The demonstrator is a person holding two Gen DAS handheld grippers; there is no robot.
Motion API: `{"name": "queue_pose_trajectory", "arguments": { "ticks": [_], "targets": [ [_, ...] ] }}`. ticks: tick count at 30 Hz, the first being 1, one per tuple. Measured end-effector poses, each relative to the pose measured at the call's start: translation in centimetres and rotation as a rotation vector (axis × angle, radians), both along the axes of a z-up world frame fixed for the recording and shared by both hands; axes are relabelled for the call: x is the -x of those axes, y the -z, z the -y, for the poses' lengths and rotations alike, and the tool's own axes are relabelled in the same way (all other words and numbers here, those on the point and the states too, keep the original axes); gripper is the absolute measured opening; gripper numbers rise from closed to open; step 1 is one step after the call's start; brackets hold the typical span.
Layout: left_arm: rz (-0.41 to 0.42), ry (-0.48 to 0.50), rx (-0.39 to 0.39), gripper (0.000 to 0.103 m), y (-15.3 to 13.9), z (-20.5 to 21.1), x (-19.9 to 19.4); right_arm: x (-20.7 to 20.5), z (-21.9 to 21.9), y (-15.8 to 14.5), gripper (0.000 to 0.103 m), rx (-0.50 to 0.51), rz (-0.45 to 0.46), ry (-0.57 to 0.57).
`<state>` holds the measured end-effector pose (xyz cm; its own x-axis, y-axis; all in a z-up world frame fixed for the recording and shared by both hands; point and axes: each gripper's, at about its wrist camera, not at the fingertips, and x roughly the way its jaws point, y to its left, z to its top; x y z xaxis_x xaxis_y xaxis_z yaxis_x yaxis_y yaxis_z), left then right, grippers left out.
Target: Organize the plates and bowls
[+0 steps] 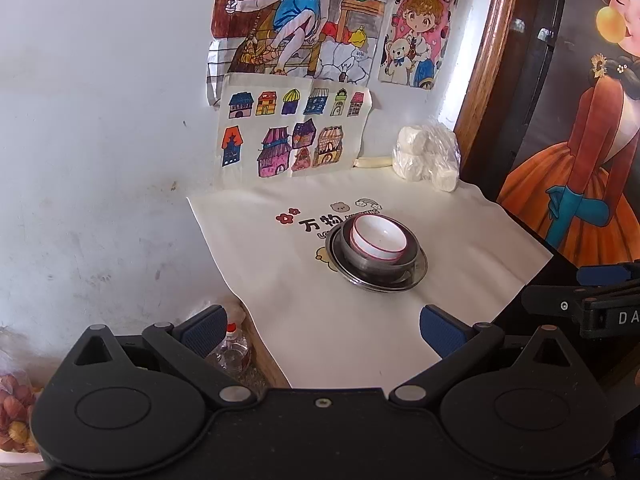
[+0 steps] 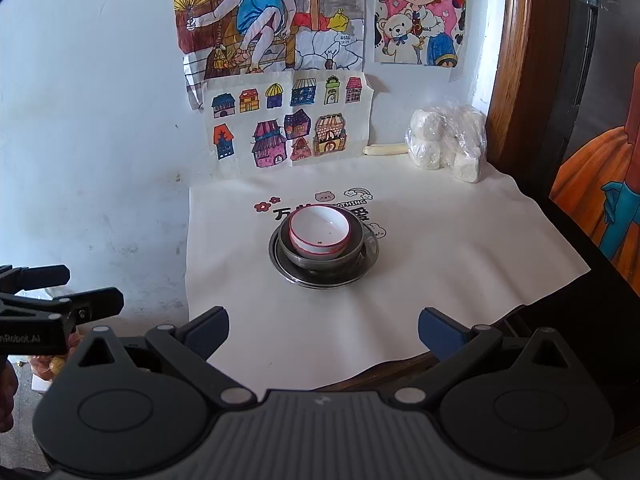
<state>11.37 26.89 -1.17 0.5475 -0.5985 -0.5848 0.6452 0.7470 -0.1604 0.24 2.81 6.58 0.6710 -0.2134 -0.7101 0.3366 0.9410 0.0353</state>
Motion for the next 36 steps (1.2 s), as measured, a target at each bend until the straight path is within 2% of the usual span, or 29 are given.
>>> {"name": "queue_pose_trajectory", "arguments": {
  "ticks": [12,36],
  "targets": [
    [-0.008,-0.015,-0.005,0.102,0.2,-0.3,0.1,-0.8,0.0,0.4,0.103,-0.012,-0.024,-0.027],
    [-0.012,-0.002,-0.020,0.102,0.4,0.7,0.1,-0.4,1.2,0.7,0.103,-0.025,-0.025,-0.011]
  ]
}}
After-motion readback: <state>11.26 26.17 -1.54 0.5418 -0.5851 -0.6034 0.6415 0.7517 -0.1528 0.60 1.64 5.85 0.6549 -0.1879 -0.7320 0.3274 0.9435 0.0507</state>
